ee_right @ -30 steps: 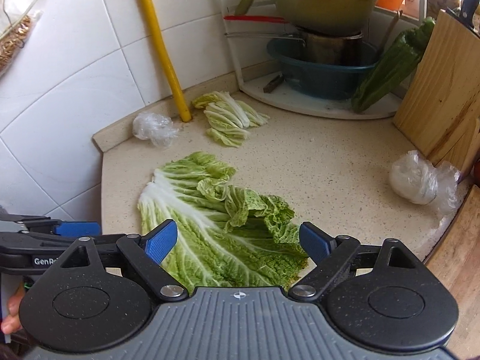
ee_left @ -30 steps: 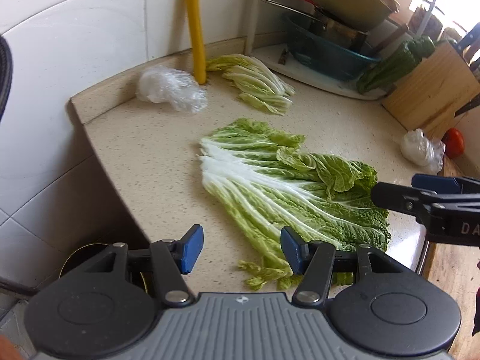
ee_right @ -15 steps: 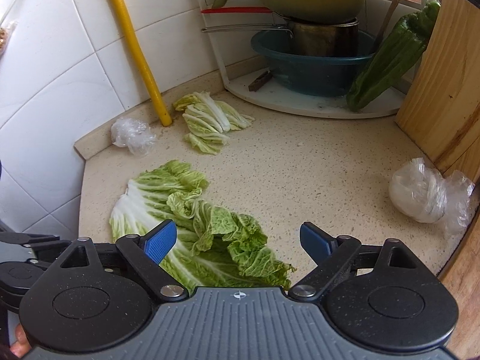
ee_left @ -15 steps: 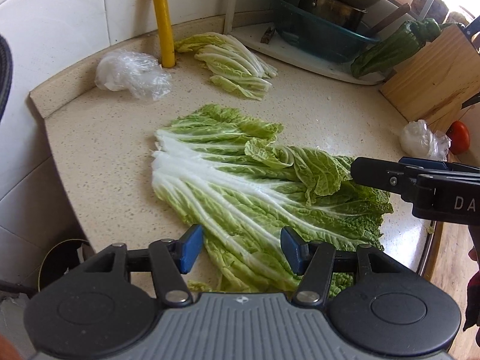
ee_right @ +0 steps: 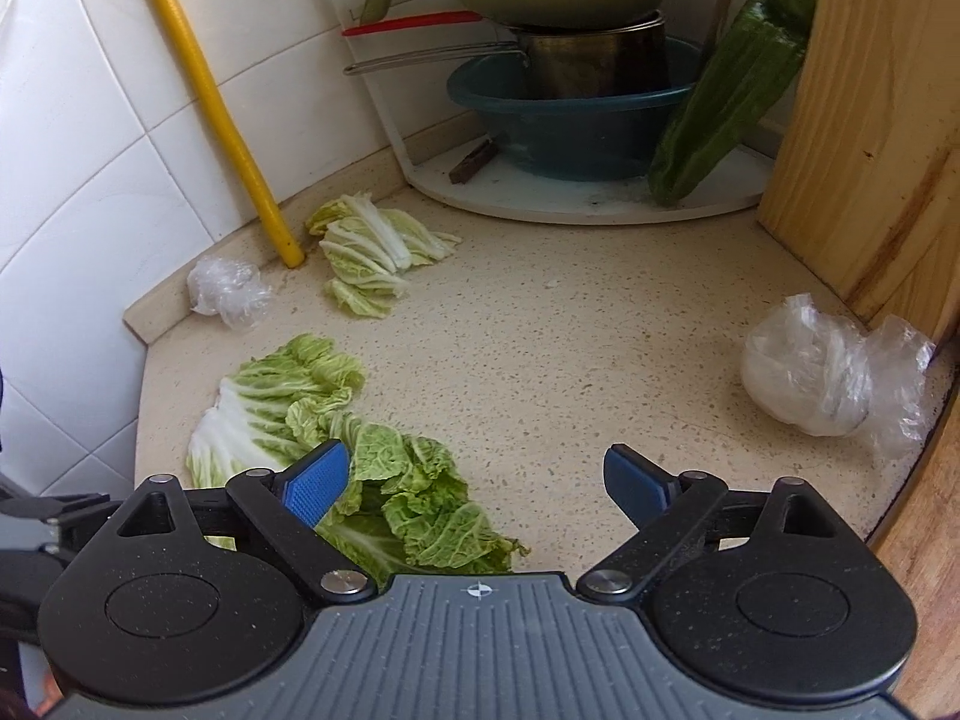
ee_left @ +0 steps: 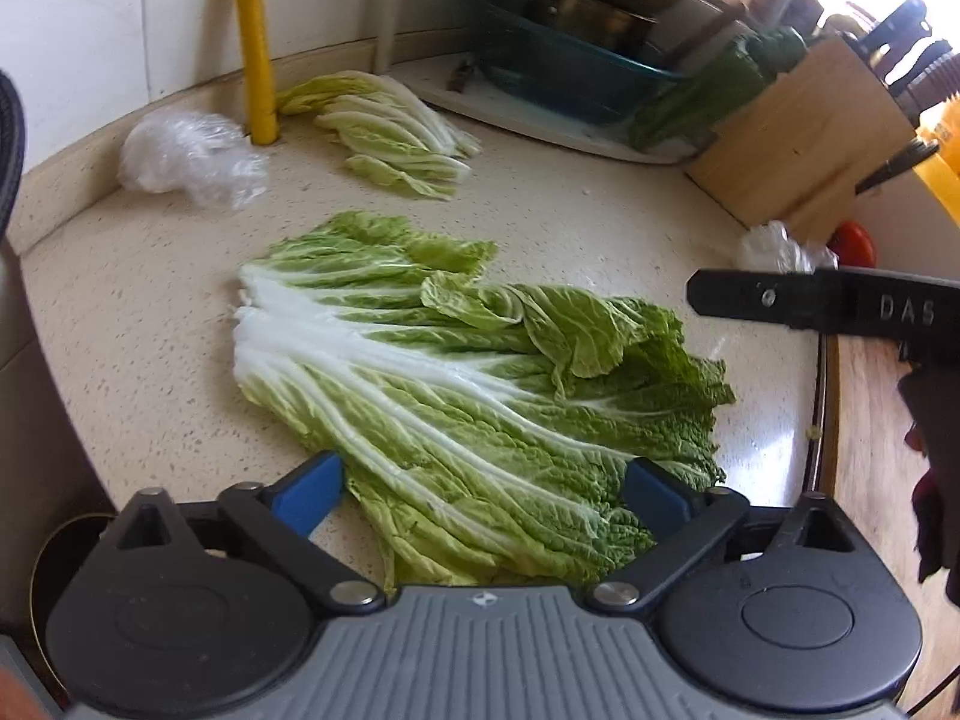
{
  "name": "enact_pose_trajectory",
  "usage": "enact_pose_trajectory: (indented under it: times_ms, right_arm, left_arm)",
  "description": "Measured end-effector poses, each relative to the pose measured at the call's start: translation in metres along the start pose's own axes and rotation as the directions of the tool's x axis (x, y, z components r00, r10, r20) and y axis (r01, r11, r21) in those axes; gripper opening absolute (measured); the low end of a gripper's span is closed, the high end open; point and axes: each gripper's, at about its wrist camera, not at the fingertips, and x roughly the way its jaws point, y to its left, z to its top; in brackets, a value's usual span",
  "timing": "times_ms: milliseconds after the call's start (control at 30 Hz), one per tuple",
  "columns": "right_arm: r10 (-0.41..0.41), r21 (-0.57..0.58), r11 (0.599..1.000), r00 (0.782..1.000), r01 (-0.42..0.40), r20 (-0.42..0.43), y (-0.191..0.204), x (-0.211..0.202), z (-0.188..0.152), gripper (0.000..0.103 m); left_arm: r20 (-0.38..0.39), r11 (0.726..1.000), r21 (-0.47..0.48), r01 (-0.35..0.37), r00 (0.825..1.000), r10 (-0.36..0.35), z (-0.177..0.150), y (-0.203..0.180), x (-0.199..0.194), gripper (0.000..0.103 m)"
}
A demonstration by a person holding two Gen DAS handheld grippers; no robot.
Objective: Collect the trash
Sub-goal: 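Move both open grippers over the napa cabbage leaves on the counter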
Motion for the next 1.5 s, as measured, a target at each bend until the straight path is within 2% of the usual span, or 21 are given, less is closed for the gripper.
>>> enact_pose_trajectory:
  times_ms: [133, 200, 300, 433, 533, 567, 733, 800, 867, 900, 933, 967, 1000, 1033, 1067, 1100, 1133, 1200, 1267, 1367, 1500]
  right_arm:
    - [-0.032, 0.032, 0.999, 0.999, 0.031, 0.017, -0.018, -0.011, -0.001, 0.095]
    - [-0.043, 0.049, 0.998, 0.999, 0.042, 0.028, -0.028, -0.016, -0.003, 0.095]
    - [-0.062, 0.080, 0.995, 0.997, 0.059, 0.040, -0.041, -0.019, -0.004, 0.095]
    - [-0.077, 0.095, 0.993, 0.996, 0.072, 0.055, -0.050, -0.022, -0.004, 0.096]
    - [-0.098, 0.104, 0.990, 0.994, 0.092, 0.056, -0.057, -0.026, -0.003, 0.096]
    - [-0.103, 0.107, 0.990, 0.993, 0.096, 0.061, -0.060, -0.029, -0.003, 0.096]
    - [-0.122, 0.113, 0.987, 0.991, 0.114, 0.064, -0.068, -0.027, -0.002, 0.096]
    - [-0.115, 0.123, 0.987, 0.992, 0.108, 0.058, -0.068, -0.023, -0.001, 0.096]
    - [-0.081, 0.123, 0.990, 0.995, 0.073, 0.058, -0.066, -0.020, 0.002, 0.096]
    - [-0.064, 0.110, 0.992, 0.996, 0.057, 0.060, -0.063, -0.018, 0.005, 0.096]
    - [-0.058, 0.090, 0.995, 0.996, 0.052, 0.063, -0.059, -0.017, 0.008, 0.096]
    - [-0.057, 0.068, 0.996, 0.996, 0.053, 0.067, -0.054, -0.015, 0.013, 0.096]
    - [-0.055, 0.056, 0.997, 0.996, 0.051, 0.071, -0.051, -0.014, 0.016, 0.096]
    - [-0.047, 0.052, 0.998, 0.996, 0.043, 0.075, -0.048, -0.013, 0.020, 0.096]
    - [-0.034, 0.047, 0.998, 0.996, 0.030, 0.078, -0.045, -0.011, 0.024, 0.096]
    - [-0.023, 0.033, 0.999, 0.997, 0.020, 0.077, -0.042, -0.008, 0.027, 0.096]
    - [-0.018, 0.017, 1.000, 0.997, 0.017, 0.075, -0.038, -0.005, 0.029, 0.096]
    - [-0.011, -0.002, 1.000, 0.998, 0.011, 0.064, -0.031, 0.003, 0.032, 0.096]
    - [0.007, 0.000, 1.000, 0.998, -0.007, 0.055, -0.027, 0.010, 0.033, 0.096]
    - [0.016, -0.011, 1.000, 0.999, -0.015, 0.043, -0.022, 0.015, 0.033, 0.096]
    - [0.027, -0.015, 1.000, 0.999, -0.026, 0.045, -0.020, 0.014, 0.035, 0.096]
  left_arm:
    - [0.022, 0.998, -0.057, 0.040, 0.999, -0.039, -0.005, 0.013, -0.009, 0.101]
    - [0.041, 0.986, -0.114, 0.126, 0.992, -0.122, -0.003, 0.024, -0.009, 0.100]
    - [0.128, 0.930, -0.237, 0.282, 0.958, -0.258, -0.001, 0.041, -0.003, 0.100]
    - [0.189, 0.883, -0.270, 0.384, 0.920, -0.342, 0.003, 0.052, 0.006, 0.100]
    - [0.232, 0.801, -0.326, 0.502, 0.864, -0.447, -0.014, 0.072, 0.000, 0.097]
    - [0.255, 0.791, -0.312, 0.526, 0.848, -0.464, -0.020, 0.074, -0.002, 0.096]
    - [0.279, 0.817, -0.239, 0.524, 0.843, -0.459, 0.002, 0.058, 0.015, 0.097]
    - [0.287, 0.814, -0.226, 0.536, 0.835, -0.470, 0.018, 0.052, 0.028, 0.097]
    - [0.280, 0.809, -0.241, 0.536, 0.837, -0.471, 0.033, 0.047, 0.038, 0.095]
    - [0.273, 0.816, -0.260, 0.516, 0.850, -0.451, 0.038, 0.047, 0.042, 0.080]
    - [0.263, 0.824, -0.289, 0.488, 0.868, -0.422, 0.041, 0.047, 0.048, 0.036]
    - [0.241, 0.819, -0.348, 0.457, 0.887, -0.393, 0.041, 0.052, 0.057, 0.013]
    - [0.235, 0.773, -0.418, 0.476, 0.879, -0.414, 0.038, 0.062, 0.067, 0.005]
    - [0.265, 0.725, -0.457, 0.515, 0.857, -0.442, 0.034, 0.070, 0.071, 0.005]
    - [0.273, 0.722, -0.454, 0.522, 0.853, -0.445, 0.033, 0.071, 0.072, 0.005]
    - [0.267, 0.732, -0.449, 0.512, 0.859, -0.437, 0.035, 0.068, 0.071, 0.005]
    - [0.282, 0.716, -0.458, 0.526, 0.851, -0.444, 0.037, 0.068, 0.071, 0.005]
    - [0.354, 0.649, -0.490, 0.582, 0.813, -0.461, 0.039, 0.075, 0.071, 0.005]
    - [0.406, 0.624, -0.493, 0.606, 0.795, -0.451, 0.044, 0.082, 0.069, 0.006]
    - [0.422, 0.587, -0.505, 0.633, 0.774, -0.472, 0.042, 0.088, 0.067, 0.013]
    - [0.397, 0.555, -0.519, 0.651, 0.758, -0.517, 0.033, 0.083, 0.061, 0.045]
